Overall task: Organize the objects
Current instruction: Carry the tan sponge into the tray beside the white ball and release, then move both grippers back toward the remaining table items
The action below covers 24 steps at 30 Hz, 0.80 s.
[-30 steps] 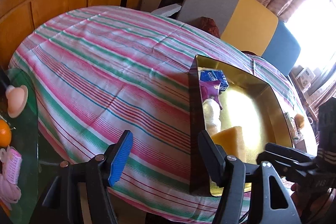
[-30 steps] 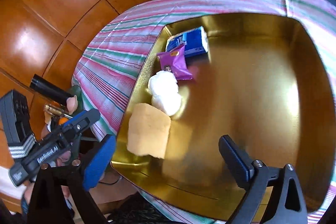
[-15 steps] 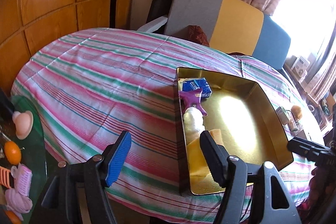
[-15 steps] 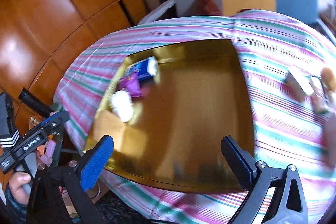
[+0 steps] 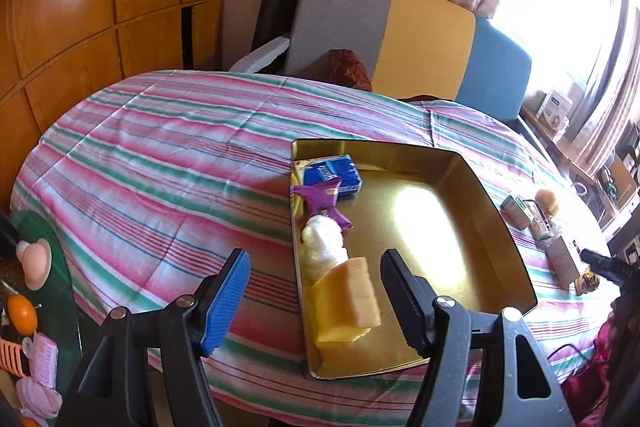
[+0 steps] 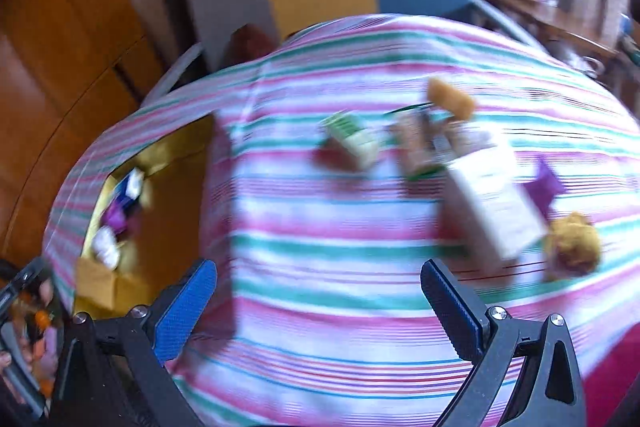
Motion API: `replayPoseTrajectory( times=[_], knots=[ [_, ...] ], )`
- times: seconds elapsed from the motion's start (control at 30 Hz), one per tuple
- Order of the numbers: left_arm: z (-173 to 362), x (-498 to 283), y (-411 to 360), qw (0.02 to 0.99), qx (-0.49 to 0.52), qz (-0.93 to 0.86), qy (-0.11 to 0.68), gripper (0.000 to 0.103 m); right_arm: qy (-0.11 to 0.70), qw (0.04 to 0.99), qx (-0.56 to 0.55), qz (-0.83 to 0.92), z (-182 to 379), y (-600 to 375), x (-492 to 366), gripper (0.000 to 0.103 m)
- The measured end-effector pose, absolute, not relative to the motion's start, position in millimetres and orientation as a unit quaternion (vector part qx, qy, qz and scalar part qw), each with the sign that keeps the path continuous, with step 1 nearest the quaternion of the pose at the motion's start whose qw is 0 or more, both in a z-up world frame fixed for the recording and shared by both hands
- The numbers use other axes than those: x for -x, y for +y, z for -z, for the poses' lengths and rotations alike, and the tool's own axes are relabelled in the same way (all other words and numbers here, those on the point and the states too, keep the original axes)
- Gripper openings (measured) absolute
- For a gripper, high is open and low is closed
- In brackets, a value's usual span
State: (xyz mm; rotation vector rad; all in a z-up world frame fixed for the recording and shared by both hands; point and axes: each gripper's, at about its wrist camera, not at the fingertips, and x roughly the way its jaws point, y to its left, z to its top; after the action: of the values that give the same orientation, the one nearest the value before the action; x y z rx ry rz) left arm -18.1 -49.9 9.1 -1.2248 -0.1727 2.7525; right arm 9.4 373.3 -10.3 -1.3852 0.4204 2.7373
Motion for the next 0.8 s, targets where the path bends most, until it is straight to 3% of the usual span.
replayPoseTrajectory(
  times=[0.27,0.47,0.8],
  knots=[
    [-22,20,-1,0.115,0.398,-0.910,-0.009,0.069,0.187,0.103,0.412,-0.886,6,464,-28,0.103],
    [-26,24,46,0.157,0.404,-0.901,0.031,0.069,0.271,0.141,0.383,-0.871,23,513,-44,0.103],
    [-19,22,137,0.258,0.427,-0.865,0.052,0.069,0.392,0.129,0.296,-0.861,22,543,-67,0.103]
  ],
)
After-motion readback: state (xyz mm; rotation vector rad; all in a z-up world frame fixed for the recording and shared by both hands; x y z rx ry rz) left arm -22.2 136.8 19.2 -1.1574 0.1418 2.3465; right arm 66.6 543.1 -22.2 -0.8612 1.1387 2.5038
